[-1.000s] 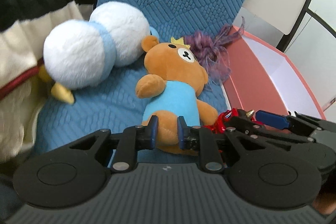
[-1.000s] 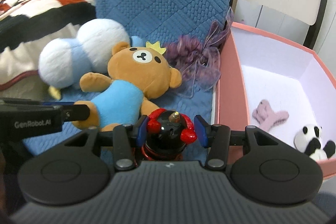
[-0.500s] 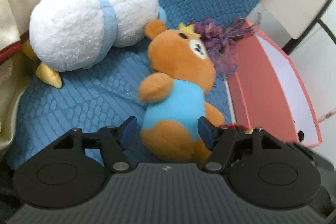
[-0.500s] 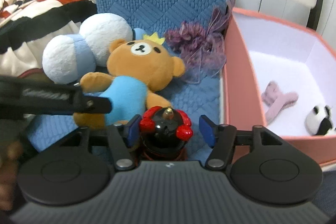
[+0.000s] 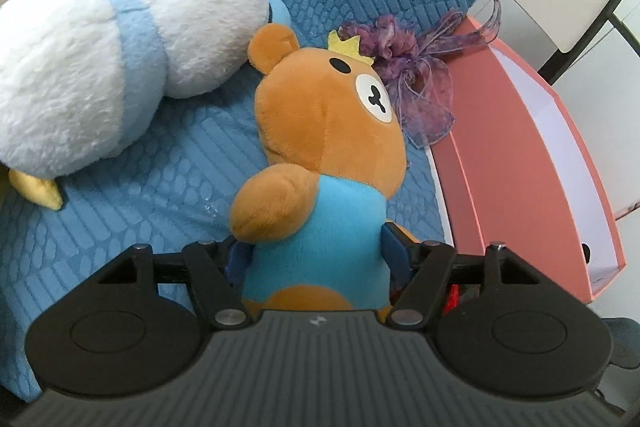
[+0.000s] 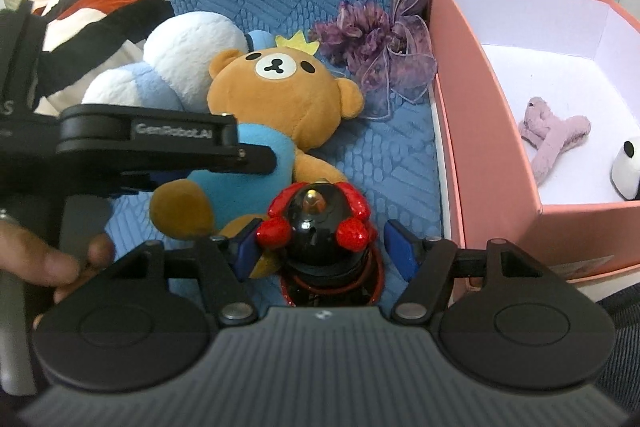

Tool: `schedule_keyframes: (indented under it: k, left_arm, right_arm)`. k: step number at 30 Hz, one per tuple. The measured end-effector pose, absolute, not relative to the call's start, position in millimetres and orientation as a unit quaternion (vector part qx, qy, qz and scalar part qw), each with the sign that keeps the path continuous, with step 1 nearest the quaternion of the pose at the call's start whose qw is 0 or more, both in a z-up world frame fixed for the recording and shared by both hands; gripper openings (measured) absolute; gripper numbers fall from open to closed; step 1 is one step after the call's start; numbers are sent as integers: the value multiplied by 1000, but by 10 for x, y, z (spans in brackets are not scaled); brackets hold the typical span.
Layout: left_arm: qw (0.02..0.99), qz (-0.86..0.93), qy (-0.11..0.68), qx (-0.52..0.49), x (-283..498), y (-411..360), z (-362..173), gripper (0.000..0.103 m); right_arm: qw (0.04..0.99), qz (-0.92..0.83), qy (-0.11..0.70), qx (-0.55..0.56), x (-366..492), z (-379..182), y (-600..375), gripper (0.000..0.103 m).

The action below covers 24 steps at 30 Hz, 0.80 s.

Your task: Organize objects

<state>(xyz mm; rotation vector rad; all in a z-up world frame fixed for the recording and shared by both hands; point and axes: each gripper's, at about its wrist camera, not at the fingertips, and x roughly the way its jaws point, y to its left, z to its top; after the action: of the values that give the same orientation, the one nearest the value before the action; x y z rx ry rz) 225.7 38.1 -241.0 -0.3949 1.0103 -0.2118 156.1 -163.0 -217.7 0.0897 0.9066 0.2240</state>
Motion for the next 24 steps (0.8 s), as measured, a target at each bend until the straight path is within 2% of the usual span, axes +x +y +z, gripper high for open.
schedule_keyframes:
  k: [7,14,24]
  left_arm:
    - [844,-106,488,-195,2305,368,-2473,72]
    - [859,-92,476,-165,2150,390,-2402,63]
    - [876,-37,455,-155,1797,612,-2258,62]
  right_arm:
    - [894,111,433,41,1546,-2159,-1617,68]
    - [891,109,438,45,1554,-2184,-1632,69]
    - [886,113,449,33,1594,-2253,-1568,69]
